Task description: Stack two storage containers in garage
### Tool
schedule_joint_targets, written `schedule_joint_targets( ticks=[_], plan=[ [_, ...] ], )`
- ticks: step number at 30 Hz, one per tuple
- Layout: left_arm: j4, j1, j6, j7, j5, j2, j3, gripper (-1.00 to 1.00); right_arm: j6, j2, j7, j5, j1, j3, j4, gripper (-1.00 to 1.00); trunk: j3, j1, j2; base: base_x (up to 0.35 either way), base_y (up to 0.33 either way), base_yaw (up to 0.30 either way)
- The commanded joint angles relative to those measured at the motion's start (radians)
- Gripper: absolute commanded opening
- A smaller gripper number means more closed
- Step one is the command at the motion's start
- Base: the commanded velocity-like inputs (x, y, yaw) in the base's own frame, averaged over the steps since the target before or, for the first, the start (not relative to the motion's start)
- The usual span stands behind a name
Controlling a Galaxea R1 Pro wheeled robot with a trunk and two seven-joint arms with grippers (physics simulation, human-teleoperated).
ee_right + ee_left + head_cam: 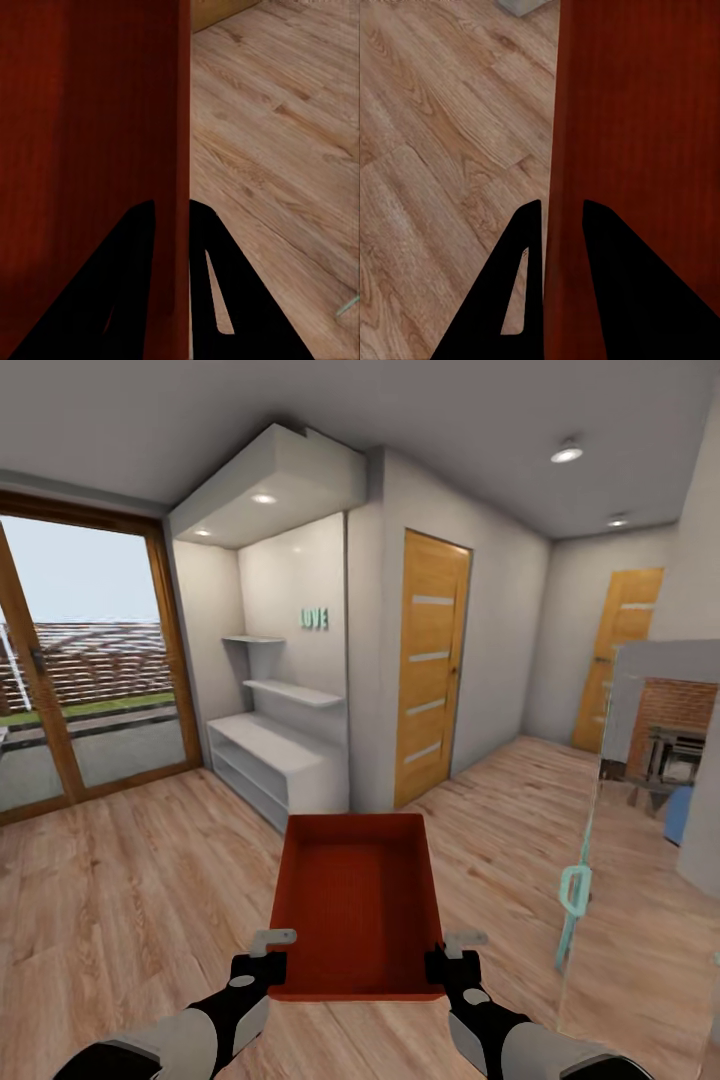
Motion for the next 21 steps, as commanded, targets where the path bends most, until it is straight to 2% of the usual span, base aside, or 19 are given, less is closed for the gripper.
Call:
schedule_joint_targets(
  ticks=[1,7,21],
  plan=[
    [-0.003,-0.001,-0.052,0.007,-0.007,0.007,0.002,-1.00,-0.003,-0.004,-0.001,-0.015,-0.001,-0.034,0.003,-1.00,-0.002,0.001,-0.001,0.322,0.081,0.000],
    [-0.003,-0.001,-0.052,0.007,-0.007,0.007,0.002,-1.00,-0.004,-0.005,0.001,-0.015,-0.001,-0.034,0.003,-1.00,-0.002,0.001,-0.001,0.322,0.088,-0.087],
    [-0.003,-0.001,-0.053,0.007,-0.007,0.007,0.002,-1.00,-0.004,-0.006,0.001,-0.015,-0.001,-0.035,0.003,-1.00,-0.002,0.001,-0.001,0.322,0.102,-0.267]
  ],
)
